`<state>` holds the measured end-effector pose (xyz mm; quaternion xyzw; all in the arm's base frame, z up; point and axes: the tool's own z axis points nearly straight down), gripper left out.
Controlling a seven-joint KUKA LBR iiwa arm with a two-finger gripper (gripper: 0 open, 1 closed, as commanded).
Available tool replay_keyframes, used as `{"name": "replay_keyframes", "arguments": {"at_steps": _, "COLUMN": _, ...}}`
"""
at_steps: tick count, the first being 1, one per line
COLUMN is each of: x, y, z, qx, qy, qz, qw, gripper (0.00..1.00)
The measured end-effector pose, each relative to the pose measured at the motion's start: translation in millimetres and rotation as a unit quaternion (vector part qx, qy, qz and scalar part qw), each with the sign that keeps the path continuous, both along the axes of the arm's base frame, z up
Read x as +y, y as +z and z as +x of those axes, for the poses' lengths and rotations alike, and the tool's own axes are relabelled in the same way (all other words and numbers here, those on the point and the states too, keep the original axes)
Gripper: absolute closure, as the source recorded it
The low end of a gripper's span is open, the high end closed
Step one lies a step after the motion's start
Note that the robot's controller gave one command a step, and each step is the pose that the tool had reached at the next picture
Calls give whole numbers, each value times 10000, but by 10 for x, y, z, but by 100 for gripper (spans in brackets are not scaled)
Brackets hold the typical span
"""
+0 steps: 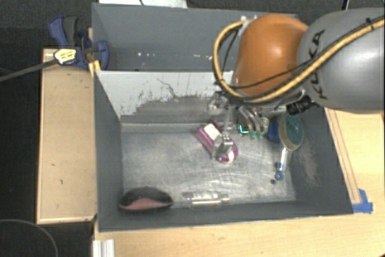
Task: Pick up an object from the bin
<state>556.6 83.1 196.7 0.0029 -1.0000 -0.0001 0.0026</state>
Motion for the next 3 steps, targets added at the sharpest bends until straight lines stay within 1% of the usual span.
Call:
{"name": "replay_keyframes", "arguments": {"at_steps": 1, "x": -493, "y": -1045, "z": 348, "qx": -122, "qy": 906, "qz": 20, "qw": 9958, "gripper": 0}}
{"name": "replay_keyframes", "arguments": {"at_steps": 2, "x": -578, "y": -939, "z": 274, "qx": -81, "qy": 293, "qz": 21, "qw": 9995, "gripper": 0}}
{"name": "replay_keyframes", "arguments": {"at_steps": 3, "x": -500, "y": -942, "z": 333, "qx": -65, "qy": -95, "qz": 8, "qw": 9999, "gripper": 0}}
